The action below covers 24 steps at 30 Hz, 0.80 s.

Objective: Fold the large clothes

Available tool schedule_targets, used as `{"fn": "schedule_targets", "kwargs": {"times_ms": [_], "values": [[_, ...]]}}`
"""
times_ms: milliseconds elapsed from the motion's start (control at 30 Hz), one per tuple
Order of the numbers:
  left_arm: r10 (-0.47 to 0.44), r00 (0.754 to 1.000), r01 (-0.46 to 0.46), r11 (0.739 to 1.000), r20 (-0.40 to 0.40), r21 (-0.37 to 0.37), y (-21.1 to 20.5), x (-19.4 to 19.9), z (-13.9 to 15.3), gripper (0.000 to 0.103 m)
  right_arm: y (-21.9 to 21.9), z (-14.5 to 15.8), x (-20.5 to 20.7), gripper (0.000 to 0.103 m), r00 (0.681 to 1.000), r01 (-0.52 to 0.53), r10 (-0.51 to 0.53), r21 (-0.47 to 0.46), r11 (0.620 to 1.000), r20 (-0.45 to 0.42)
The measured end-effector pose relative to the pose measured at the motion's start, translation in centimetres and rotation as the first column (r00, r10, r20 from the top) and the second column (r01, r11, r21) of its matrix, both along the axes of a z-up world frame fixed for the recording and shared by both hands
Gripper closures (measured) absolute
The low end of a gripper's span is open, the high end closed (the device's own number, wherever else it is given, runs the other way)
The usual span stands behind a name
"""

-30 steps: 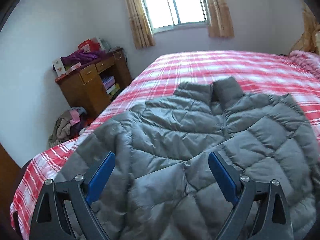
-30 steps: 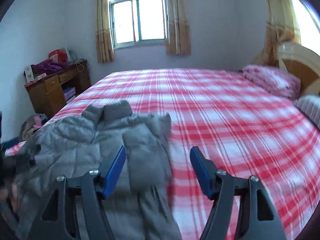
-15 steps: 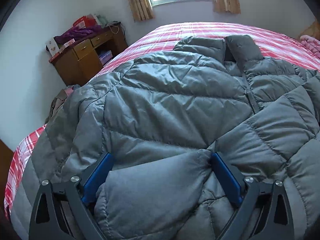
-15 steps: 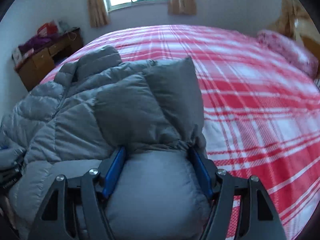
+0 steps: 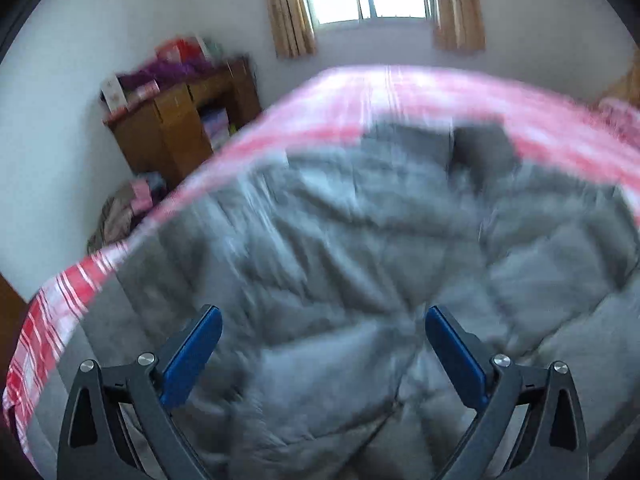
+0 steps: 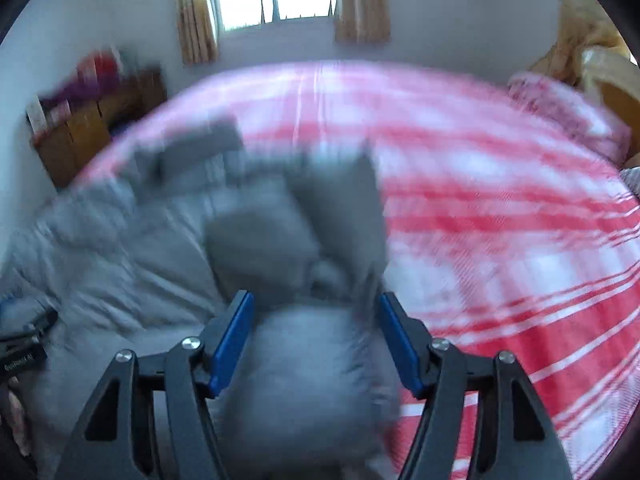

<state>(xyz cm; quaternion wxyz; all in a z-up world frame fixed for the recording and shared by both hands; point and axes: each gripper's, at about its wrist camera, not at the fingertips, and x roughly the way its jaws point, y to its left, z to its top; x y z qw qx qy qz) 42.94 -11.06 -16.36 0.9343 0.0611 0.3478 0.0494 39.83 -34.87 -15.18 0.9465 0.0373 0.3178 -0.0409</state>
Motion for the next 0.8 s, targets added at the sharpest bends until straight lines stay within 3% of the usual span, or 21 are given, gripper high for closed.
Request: {"fn": "schedule_targets", "kwargs": {"times_ms": [67, 133, 233, 300, 400, 533, 600, 667, 733, 800], "values": [[-0.004, 1.000, 0.004, 1.000, 0.030, -0.005, -0.4, 0.8, 0.8, 0.001, 0.2, 2.0, -0.4, 0.026, 0.997, 0.024, -0.022, -0.018, 1.000, 0.073], [0.005, 1.000, -0.005, 1.000, 0.004, 0.024, -1.0, 2.0, 0.0, 0.001, 0.8, 2.8, 1.1, 0.026, 0.996, 0.028, -0.024, -0.041, 0.999, 0.084], [0.054, 0.996, -0.045, 0.992, -0.073, 0.119, -1.4, 4.1, -3.4, 0.001, 1.4, 0.7, 4.5, 0.026, 1.000, -0.004, 0.005, -0.046, 0.999, 0.009], [0.058, 0.988, -0.041, 0.992, -0.142, 0.118, -1.0, 5.2, -5.4, 0.001, 1.3, -2.4, 6.7, 0.026, 0.994, 0.015, -0.023, -0.074, 0.997, -0.105], [0.068, 0.989, -0.055, 0.993, -0.128, 0.103, -0.9, 5.4, -5.4, 0.001, 0.7, -4.4, 7.5, 0.026, 0.988, 0.016, -0.019, -0.023, 1.000, -0.152], [0.066, 0.986, -0.047, 0.992, -0.156, 0.121, -1.0, 5.8, -5.0, 0.001, 1.2, -4.5, 8.1, 0.025, 0.984, 0.012, -0.023, -0.059, 0.998, -0.177], [0.066, 0.988, -0.058, 0.997, -0.137, 0.059, -0.1, 4.3, -2.9, 0.001, 1.6, -3.5, 7.0, 0.027, 0.986, 0.034, -0.049, -0.100, 0.994, -0.160], [0.017, 0.997, -0.018, 1.000, -0.069, -0.017, 0.4, 1.2, -0.6, 0.001, 1.6, -1.7, 4.7, 0.027, 0.992, 0.031, -0.036, -0.039, 0.999, -0.122], [-0.024, 0.998, 0.022, 0.999, -0.055, -0.039, 0.2, -0.6, -0.2, 0.001, 2.5, -0.1, 1.5, 0.025, 0.996, -0.007, 0.009, 0.027, 1.000, -0.089], [-0.039, 0.995, 0.037, 0.999, -0.091, -0.022, -0.5, -1.5, -1.5, 0.001, 4.4, 0.3, -1.2, 0.021, 0.994, -0.088, 0.089, 0.030, 0.996, -0.062]]}}
